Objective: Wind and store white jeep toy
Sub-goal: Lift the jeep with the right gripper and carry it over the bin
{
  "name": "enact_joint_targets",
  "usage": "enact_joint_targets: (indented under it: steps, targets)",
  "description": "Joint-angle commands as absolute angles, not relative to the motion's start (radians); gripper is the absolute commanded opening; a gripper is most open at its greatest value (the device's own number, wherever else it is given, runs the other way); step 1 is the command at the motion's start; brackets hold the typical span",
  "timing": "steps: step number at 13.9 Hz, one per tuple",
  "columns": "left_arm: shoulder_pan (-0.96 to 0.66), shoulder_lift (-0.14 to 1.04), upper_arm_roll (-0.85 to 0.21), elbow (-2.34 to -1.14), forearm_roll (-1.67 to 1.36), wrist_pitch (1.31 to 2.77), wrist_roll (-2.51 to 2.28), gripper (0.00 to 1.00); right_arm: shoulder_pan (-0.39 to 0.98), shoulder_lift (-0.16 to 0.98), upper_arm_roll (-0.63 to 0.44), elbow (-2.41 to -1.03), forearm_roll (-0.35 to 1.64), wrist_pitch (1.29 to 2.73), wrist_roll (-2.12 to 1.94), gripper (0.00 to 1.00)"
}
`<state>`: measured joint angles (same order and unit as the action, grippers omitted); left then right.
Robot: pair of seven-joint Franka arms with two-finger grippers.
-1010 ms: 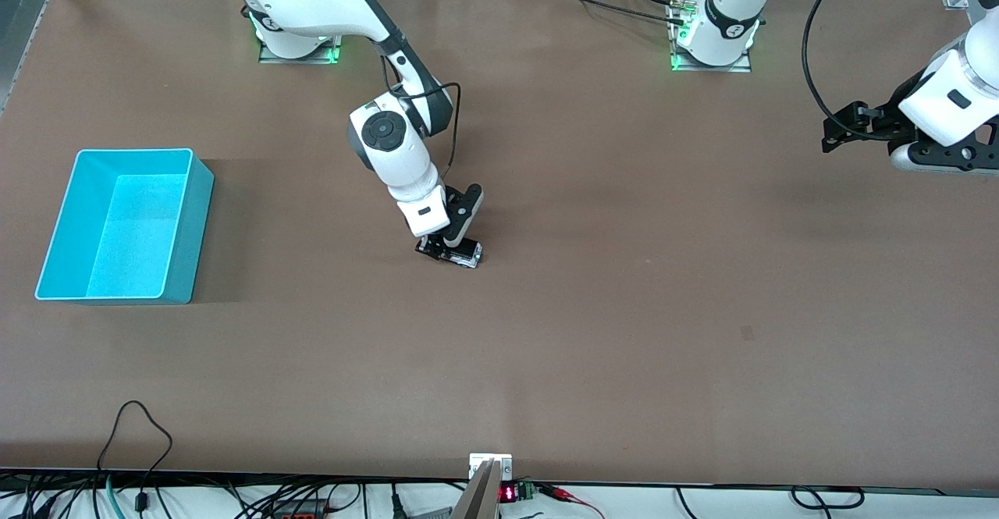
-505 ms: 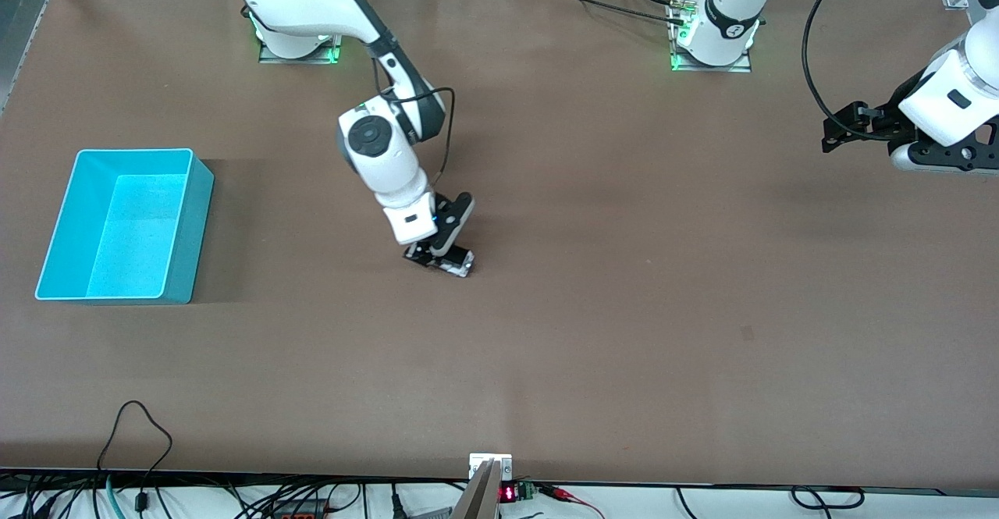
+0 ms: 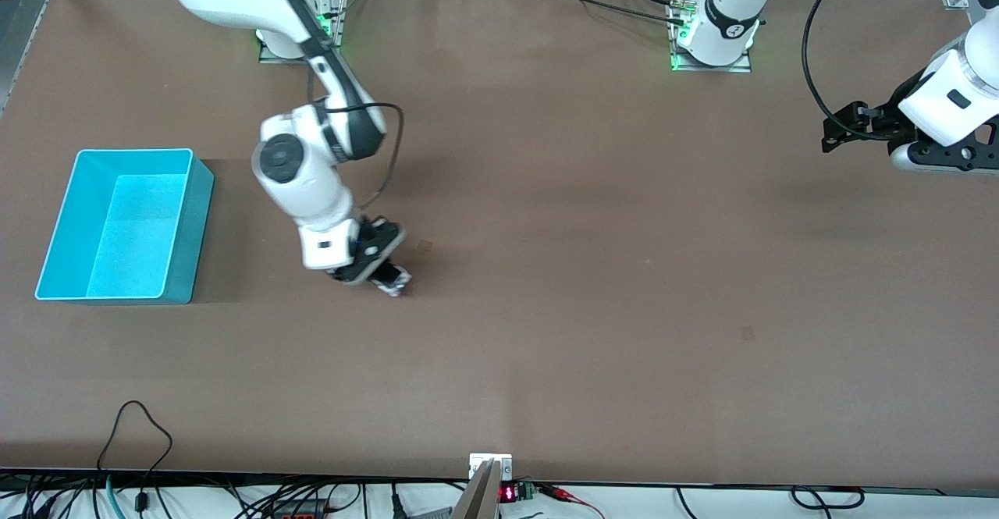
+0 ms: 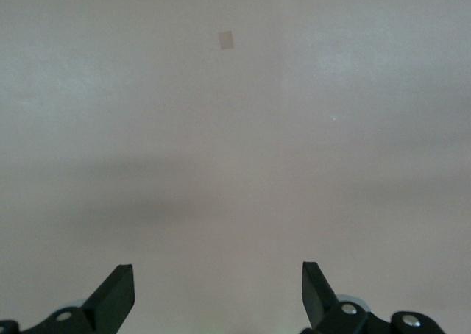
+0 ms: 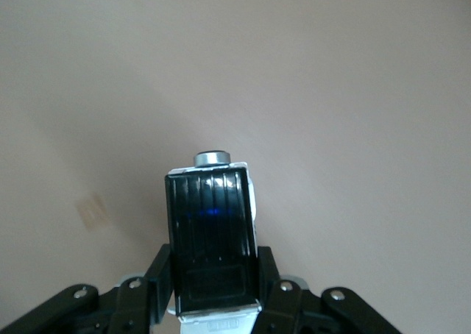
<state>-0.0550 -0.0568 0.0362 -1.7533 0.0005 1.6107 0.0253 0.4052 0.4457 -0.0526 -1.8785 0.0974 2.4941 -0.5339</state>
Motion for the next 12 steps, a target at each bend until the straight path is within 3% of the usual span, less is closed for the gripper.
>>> enact_joint_targets:
  steps: [1,7,12]
  targets:
    - [-0.052,-0.058,0.034,-1.741,-0.005,1.597,0.026,1.00,0.286,0.347,-0.038,-1.933,0.110,2.418,-0.481,0.00]
    - [-0.052,-0.058,0.035,-1.741,-0.003,1.595,0.026,1.00,0.075,0.216,-0.041,-2.069,0.109,2.413,-0.439,0.00]
    - [-0.052,-0.058,0.040,-1.741,-0.005,1.583,0.028,1.00,-0.050,0.190,-0.060,-2.095,0.095,2.413,-0.445,0.00]
